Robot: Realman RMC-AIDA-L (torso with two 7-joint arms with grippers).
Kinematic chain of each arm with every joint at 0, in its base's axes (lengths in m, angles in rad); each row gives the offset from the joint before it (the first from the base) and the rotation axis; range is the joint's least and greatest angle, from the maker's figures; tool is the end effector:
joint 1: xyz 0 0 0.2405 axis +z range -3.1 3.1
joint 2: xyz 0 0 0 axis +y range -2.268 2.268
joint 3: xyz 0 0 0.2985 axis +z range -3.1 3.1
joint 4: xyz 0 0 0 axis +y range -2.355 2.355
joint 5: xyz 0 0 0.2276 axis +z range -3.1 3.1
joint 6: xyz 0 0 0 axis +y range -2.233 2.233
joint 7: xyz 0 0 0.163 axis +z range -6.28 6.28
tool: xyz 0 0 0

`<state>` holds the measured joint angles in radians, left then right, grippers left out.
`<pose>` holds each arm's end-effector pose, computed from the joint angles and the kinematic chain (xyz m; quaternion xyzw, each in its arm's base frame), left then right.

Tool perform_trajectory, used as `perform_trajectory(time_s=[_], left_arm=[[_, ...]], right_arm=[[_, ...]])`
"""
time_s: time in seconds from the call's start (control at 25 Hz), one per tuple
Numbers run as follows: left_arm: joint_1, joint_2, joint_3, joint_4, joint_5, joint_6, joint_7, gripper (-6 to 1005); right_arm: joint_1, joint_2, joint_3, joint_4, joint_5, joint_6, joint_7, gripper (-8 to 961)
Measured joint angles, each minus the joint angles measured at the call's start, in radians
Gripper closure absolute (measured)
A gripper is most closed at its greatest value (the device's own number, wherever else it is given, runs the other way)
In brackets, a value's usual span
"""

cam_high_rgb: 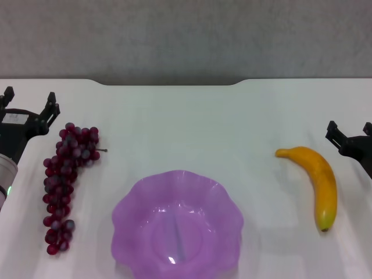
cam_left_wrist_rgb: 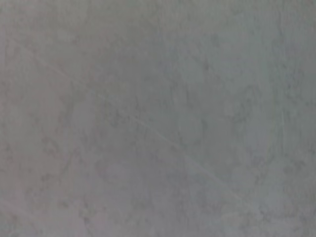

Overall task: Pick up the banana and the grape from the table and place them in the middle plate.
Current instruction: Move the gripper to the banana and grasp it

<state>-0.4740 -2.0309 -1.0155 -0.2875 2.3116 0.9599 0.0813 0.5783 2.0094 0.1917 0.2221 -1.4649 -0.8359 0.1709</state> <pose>-0.3667 0.4160 -0.0262 -0.6905 -0.2100 -0.2291 0.6532 0.3932 0.4117 -0.0611 -0.6862 0.3738 0.2223 0.5831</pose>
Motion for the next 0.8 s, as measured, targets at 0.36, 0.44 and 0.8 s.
perform_trajectory(time_s=[0.36,0.44,0.8], left_arm=[[0.0,0.0,0.0,0.001,0.0,0.0,0.0,108],[0.0,0.0,0.0,0.001,0.0,0.0,0.0,108],[0.001,0.0,0.0,-0.001,0.0,0.002,0.0,110]], right_arm=[[0.003,0.001,0.0,0.004,0.0,0.001,-0.004,71],[0.004,0.002,-0.002,0.008,0.0,0.01,-0.005,74],[0.007,0.005,-0.042,0.056,0.0,0.109,-0.007,83]])
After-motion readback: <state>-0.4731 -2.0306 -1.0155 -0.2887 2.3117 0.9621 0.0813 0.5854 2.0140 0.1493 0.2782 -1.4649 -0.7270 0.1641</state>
